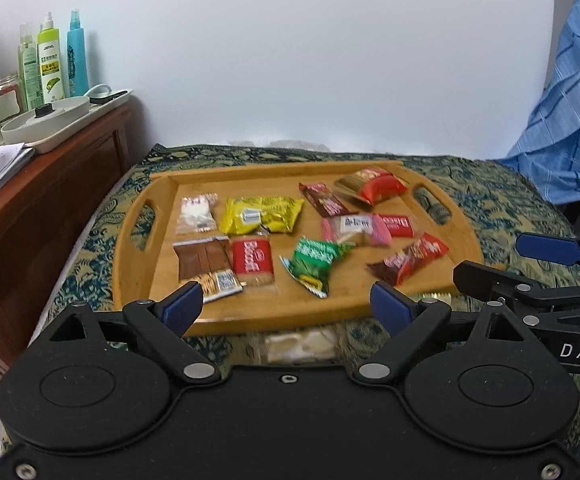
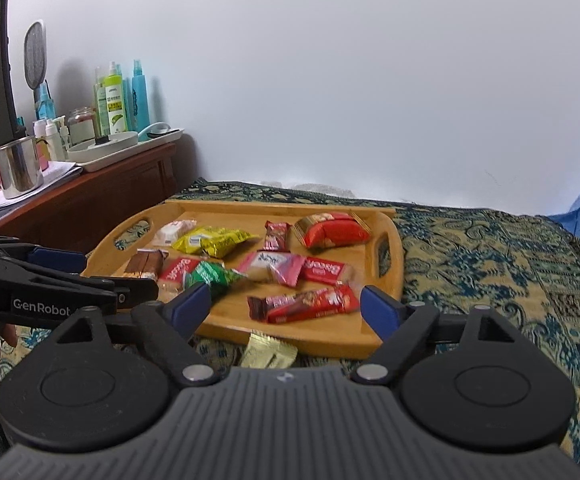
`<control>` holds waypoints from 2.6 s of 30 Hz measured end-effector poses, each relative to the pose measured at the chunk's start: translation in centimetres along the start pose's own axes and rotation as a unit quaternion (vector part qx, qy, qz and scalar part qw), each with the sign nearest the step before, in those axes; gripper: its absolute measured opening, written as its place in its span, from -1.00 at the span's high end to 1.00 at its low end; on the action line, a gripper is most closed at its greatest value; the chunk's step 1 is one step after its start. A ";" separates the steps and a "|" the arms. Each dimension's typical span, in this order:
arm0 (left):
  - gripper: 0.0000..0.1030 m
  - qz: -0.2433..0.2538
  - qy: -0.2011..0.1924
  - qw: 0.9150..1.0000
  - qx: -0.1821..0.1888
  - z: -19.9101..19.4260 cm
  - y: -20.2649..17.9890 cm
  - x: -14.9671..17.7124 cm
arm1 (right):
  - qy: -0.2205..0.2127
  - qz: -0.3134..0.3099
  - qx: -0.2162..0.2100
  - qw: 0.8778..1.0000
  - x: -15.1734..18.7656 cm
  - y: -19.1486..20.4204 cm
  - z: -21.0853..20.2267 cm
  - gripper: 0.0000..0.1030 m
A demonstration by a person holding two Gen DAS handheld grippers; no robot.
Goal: Organize snacks
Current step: 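Withdraw both grippers from the tray toward the gold-wrapped bars, then grasp the small clear packet with left gripper while right grasps gold-wrapped bars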
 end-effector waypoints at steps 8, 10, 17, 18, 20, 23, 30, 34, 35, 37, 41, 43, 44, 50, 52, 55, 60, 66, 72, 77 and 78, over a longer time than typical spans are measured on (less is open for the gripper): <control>-0.76 0.013 0.023 1.000 0.000 0.9 -0.7 1.6 | -0.011 -0.009 -0.005 1.000 2.7 -0.2 -0.4 -0.79; -0.76 0.014 0.026 1.000 0.000 1.1 -0.8 1.8 | -0.006 -0.021 -0.006 1.000 3.2 0.1 -0.4 -0.80; -0.76 0.018 0.045 0.999 0.014 1.7 -1.6 2.2 | 0.017 -0.036 -0.008 0.999 5.0 1.0 -0.3 -0.79; -0.76 0.020 0.046 0.999 0.013 1.9 -1.8 2.3 | 0.018 -0.044 -0.008 0.999 5.0 1.2 -0.1 -0.79; -0.76 0.024 0.050 0.998 0.011 2.2 -2.1 2.5 | 0.024 -0.051 -0.009 0.998 5.3 1.5 0.4 -0.79; -0.76 0.027 0.054 0.998 0.011 2.7 -2.4 2.9 | 0.038 -0.040 -0.016 0.998 5.8 1.7 1.2 -0.79; -0.74 0.035 0.043 0.998 0.005 3.2 -2.9 3.4 | 0.054 -0.028 -0.015 0.998 6.8 1.9 2.2 -0.70; -0.65 0.036 0.049 0.998 0.000 3.9 -3.0 3.6 | 0.057 -0.023 -0.015 0.998 7.0 2.1 2.8 -0.57; -0.49 0.037 0.052 0.998 -0.002 4.0 -3.1 3.7 | 0.058 -0.021 -0.016 0.998 6.9 2.0 3.0 -0.55; -0.26 0.044 0.055 0.997 -0.013 4.3 -3.0 3.9 | 0.059 -0.017 -0.018 0.998 6.9 2.0 3.3 -0.48; -0.03 0.052 0.047 0.997 -0.014 4.2 -3.0 4.0 | 0.065 -0.015 -0.021 0.998 7.0 2.1 3.8 -0.33; 0.11 0.058 0.042 0.997 -0.009 3.8 -3.2 3.9 | 0.067 -0.014 -0.021 0.997 7.1 2.2 3.9 -0.23; 0.12 0.059 0.042 0.997 -0.011 3.7 -3.3 3.9 | 0.067 -0.014 -0.019 0.997 7.1 2.2 3.9 -0.16; 0.21 0.057 0.038 0.998 -0.015 3.2 -3.3 3.8 | 0.066 -0.008 -0.015 0.998 7.1 1.9 3.9 0.11; 0.24 0.054 0.039 0.998 -0.013 2.9 -3.2 3.8 | 0.064 -0.004 -0.015 0.998 7.1 1.7 3.8 0.12; 0.48 0.055 0.036 0.998 -0.010 2.3 -3.1 3.6 | 0.061 -0.001 -0.013 0.998 7.0 1.7 3.7 0.13; 0.59 0.052 0.036 0.998 -0.008 1.5 -2.7 3.3 | 0.056 0.005 -0.010 0.998 6.9 1.7 3.2 0.17; 0.63 0.048 0.036 0.998 -0.013 1.0 -2.5 3.3 | 0.047 0.015 -0.005 0.999 6.8 1.4 2.4 0.18; 0.70 0.041 0.031 0.999 -0.016 0.3 -2.2 3.4 | 0.039 0.023 -0.001 0.999 6.6 1.1 1.8 0.18; 0.77 0.040 0.010 0.999 -0.022 -0.7 -1.9 3.4 | 0.029 0.032 0.000 0.999 6.2 0.8 1.3 0.18; 0.78 0.040 0.007 0.999 -0.024 -0.9 -1.9 3.5 | 0.027 0.033 0.001 0.999 6.2 0.7 1.2 0.18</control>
Point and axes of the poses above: each gripper's, at about its wrist camera, not at the fingertips, and z roughly the way its jaws point, y to its left, x to its underside, the point moved 8 cm from there along z, roughly the way its jaws point, and after that the axes turned 15 degrees about -x, right-handed, at the moved point
